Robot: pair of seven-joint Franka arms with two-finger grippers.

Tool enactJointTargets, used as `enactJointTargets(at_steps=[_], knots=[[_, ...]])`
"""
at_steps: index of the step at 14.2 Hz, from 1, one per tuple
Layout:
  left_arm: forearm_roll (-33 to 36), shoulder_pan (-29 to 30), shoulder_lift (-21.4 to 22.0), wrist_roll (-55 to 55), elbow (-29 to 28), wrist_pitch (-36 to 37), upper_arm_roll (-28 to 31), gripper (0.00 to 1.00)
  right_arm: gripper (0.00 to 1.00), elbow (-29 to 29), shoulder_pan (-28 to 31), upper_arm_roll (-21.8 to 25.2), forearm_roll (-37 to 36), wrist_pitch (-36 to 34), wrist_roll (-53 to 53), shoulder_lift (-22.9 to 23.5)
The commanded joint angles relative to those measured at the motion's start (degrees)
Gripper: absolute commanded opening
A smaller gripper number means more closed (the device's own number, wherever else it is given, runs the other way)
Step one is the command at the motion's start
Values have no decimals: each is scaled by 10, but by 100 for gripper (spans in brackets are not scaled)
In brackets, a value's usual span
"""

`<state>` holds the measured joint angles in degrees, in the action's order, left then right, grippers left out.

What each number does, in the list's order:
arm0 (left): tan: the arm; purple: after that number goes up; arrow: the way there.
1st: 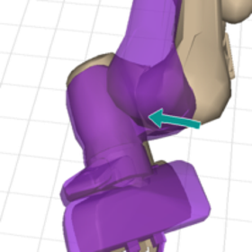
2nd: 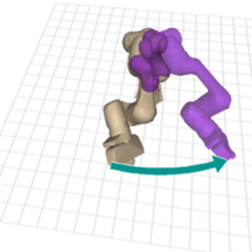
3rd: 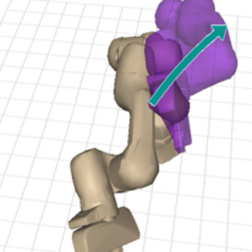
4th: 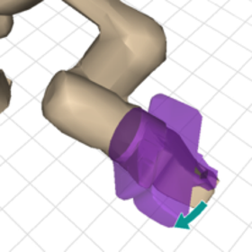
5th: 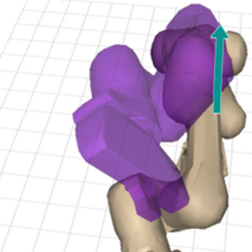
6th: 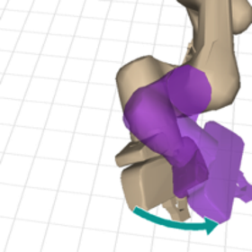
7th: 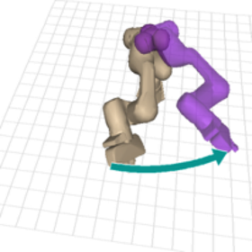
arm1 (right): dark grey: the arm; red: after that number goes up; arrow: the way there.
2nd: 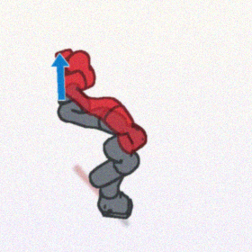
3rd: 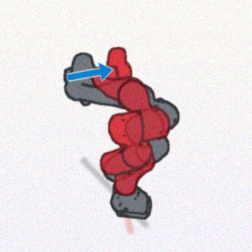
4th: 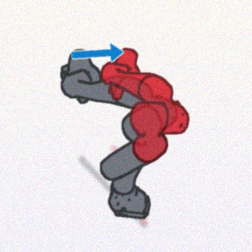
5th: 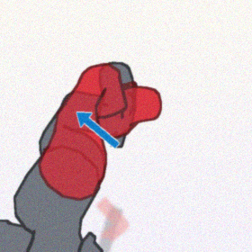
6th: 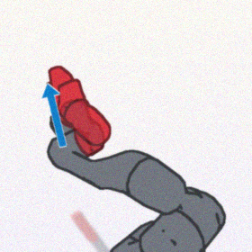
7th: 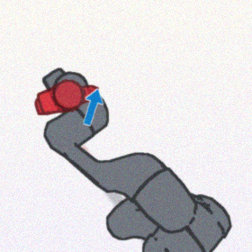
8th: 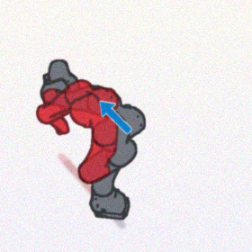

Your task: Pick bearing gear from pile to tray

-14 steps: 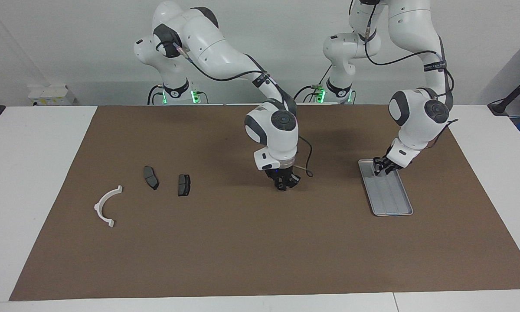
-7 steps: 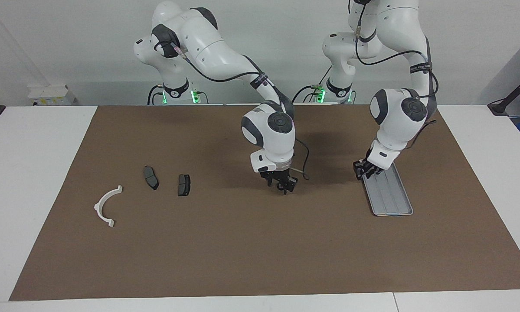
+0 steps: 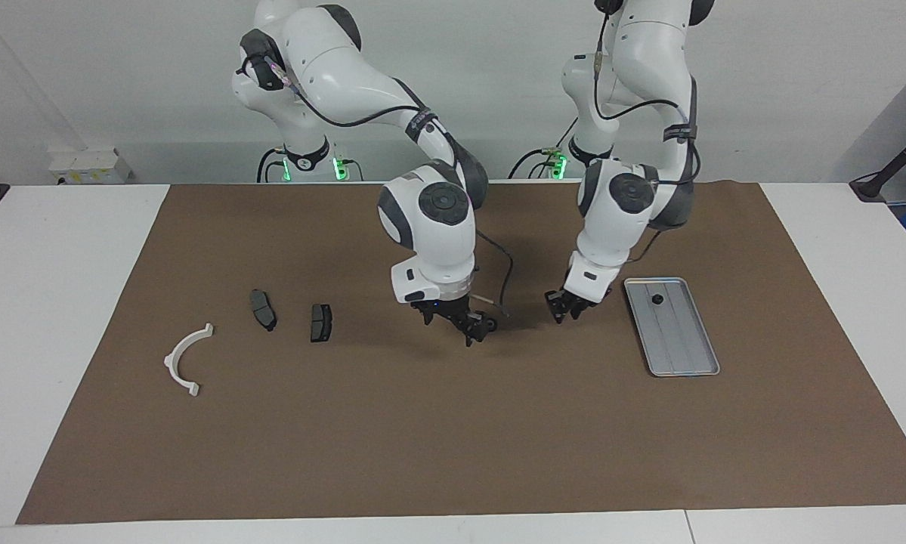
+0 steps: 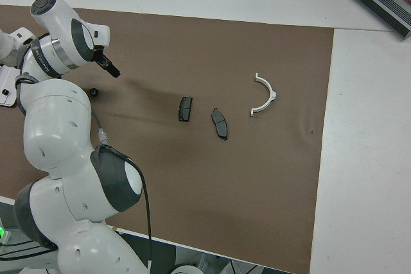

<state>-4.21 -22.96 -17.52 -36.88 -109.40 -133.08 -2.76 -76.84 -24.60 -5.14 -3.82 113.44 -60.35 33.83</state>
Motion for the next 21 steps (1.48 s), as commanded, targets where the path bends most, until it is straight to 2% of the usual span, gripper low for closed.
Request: enactJointTargets(at_steps=[1, 4, 10, 11, 12, 14, 16, 21], knots=[[-5, -44, -65, -63, 118, 55, 12, 39, 100, -9, 44, -9, 29, -43, 107, -37], [4, -82, -89, -98, 130, 60, 14, 39, 100, -9, 89, -8, 38, -87, 217, -58], [30, -109, -93, -144, 117, 71, 18, 39, 100, -12, 170, -7, 29, -124, 403, -84], [32, -111, -91, -144, 111, 75, 22, 44, 100, -13, 179, -4, 29, -125, 440, -89], [32, -112, -89, -144, 104, 86, 25, 54, 100, -13, 190, -3, 28, -130, 475, -96], [40, -112, -88, -145, 102, 95, 25, 58, 100, -14, 212, -2, 25, -141, 536, -113], [41, -112, -86, -145, 90, 85, 25, 58, 100, -37, 231, -2, 25, -145, 586, -142], [39, -115, -91, -173, 89, 39, 24, 58, 100, -132, 277, -1, 25, -150, 648, -248]])
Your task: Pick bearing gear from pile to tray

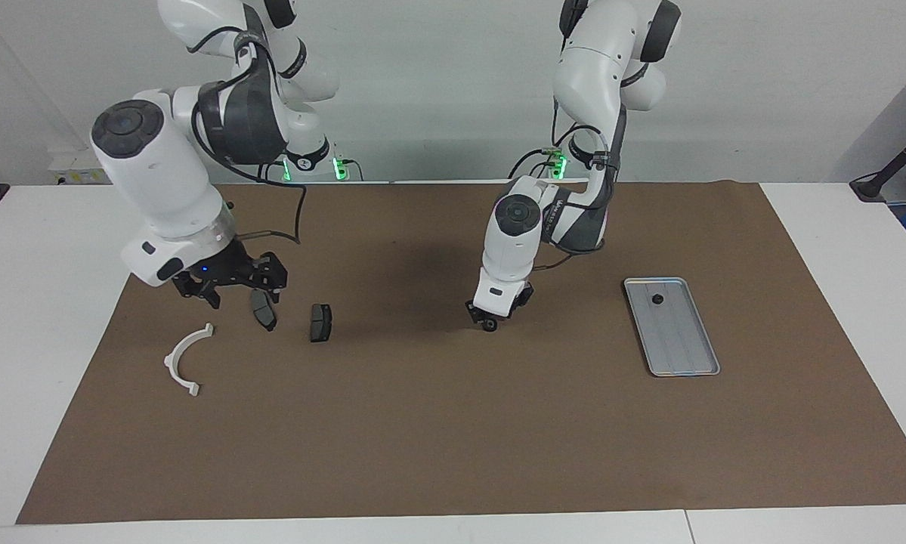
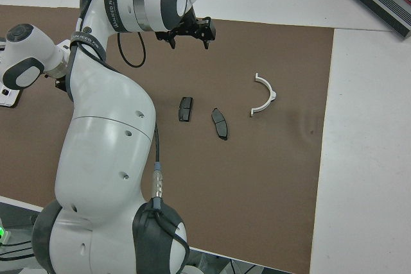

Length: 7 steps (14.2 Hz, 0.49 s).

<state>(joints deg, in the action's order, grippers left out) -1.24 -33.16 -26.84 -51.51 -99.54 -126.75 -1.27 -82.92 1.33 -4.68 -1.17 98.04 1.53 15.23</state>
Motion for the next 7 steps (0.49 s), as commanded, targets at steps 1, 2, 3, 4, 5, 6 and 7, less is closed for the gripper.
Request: enactJointTargets(at_steps=[1, 2, 3, 4, 5, 6, 7], knots=[[10, -19, -3, -31, -7, -24, 9, 58, 100, -75, 23, -6, -1, -8, 38, -76], [10, -30, -14, -37, -6, -24, 11, 58, 100, -74, 24, -6, -1, -21, 42, -88], [12, -28, -15, -36, -3, -20, 14, 58, 100, -74, 24, -6, -1, -30, 42, -100], [12, -26, -15, -36, 1, -12, 14, 58, 100, -73, 24, -6, -1, -37, 42, -111], [12, -26, -16, -36, 8, 0, 14, 58, 100, -73, 24, -6, -1, -44, 42, -120], [12, -26, -16, -36, 9, -2, 14, 58, 100, -73, 24, -6, -1, -51, 42, -129], [12, -26, -16, -36, 8, -5, 14, 58, 100, -74, 24, -6, -1, -63, 41, -139]])
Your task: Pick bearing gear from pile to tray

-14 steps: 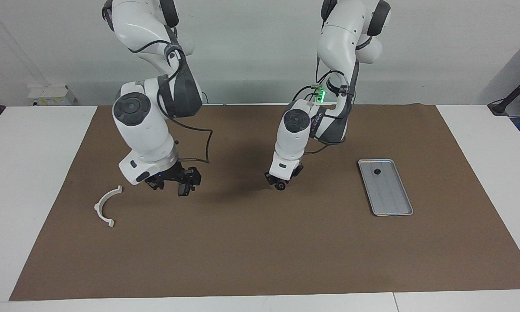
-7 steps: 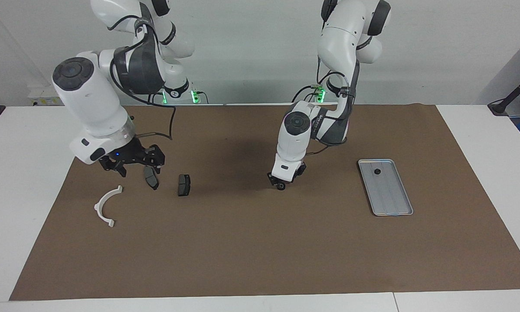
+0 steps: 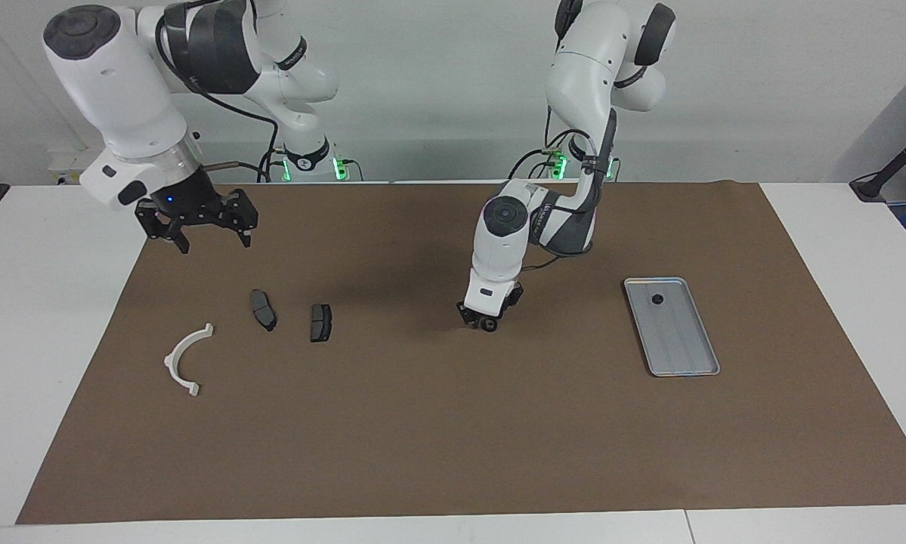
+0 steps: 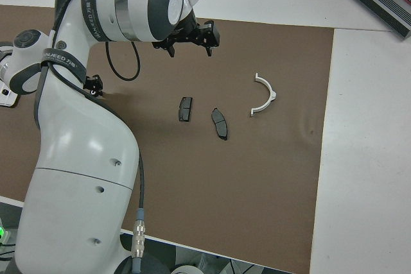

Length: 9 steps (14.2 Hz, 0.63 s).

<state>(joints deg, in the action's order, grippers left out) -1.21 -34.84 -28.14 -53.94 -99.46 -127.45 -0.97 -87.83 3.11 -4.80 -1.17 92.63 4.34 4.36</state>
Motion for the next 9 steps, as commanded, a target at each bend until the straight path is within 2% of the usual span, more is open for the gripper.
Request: enactJointTargets(at_steps=[1, 6, 7, 9], knots=[[11, -9, -4, -12, 8, 0, 11, 56, 100, -24, 6, -1, -1, -22, 10, -39], [17, -3, -7, -12, -3, -27, 11, 54, 100, -17, 2, 0, 0, -83, 8, -61], [16, -4, -7, -12, -2, -27, 11, 51, 100, -17, 2, 0, -1, -85, 7, -64], [16, -3, -7, -12, -2, -27, 11, 36, 100, -15, 3, 1, -8, -79, 6, -64]])
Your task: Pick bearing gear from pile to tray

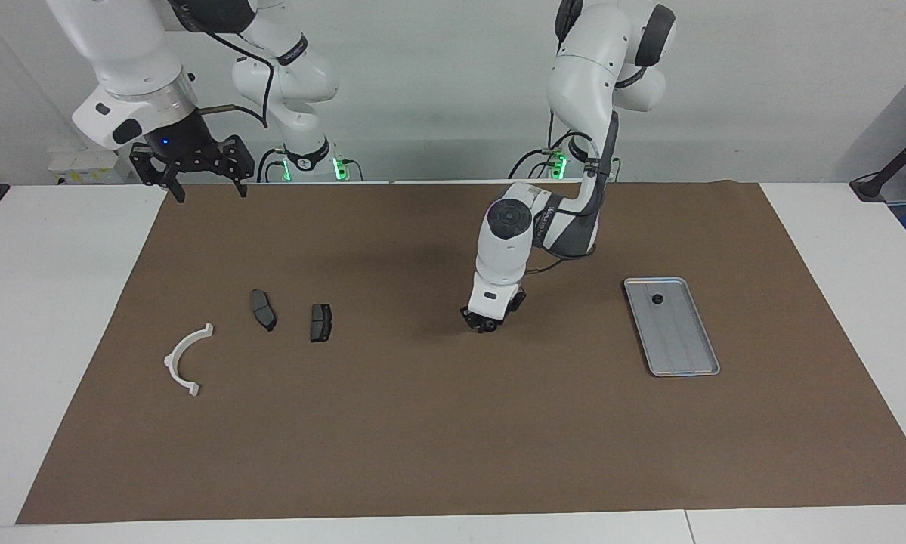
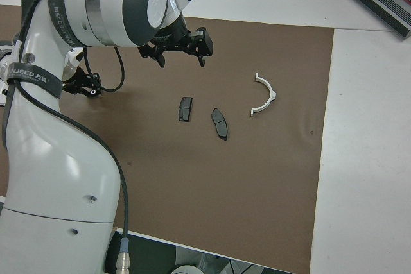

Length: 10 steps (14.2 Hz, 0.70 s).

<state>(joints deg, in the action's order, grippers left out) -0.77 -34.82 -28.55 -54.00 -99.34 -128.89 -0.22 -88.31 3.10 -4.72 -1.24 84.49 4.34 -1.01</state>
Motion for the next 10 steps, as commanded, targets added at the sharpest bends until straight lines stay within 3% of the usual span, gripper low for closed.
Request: enactJointTargets(at_steps=[1, 3, 5, 7, 10], knots=[[12, -3, -3, -13, -3, -8, 4, 31, 100, -9, 3, -1, -15, 8, 6, -10], [14, -3, -1, -9, 3, 19, 14, 22, 100, -10, 4, -1, -21, 20, 6, -10], [15, 5, 16, 0, 4, 28, 28, 22, 100, -10, 5, -1, -21, 18, 5, -10], [14, 47, 55, 58, 3, 77, 28, 22, 100, -10, 9, -1, -18, 16, 5, -10], [9, 156, 111, 245, -11, 145, 26, 22, 100, -10, 9, -2, -10, 14, -27, -11]])
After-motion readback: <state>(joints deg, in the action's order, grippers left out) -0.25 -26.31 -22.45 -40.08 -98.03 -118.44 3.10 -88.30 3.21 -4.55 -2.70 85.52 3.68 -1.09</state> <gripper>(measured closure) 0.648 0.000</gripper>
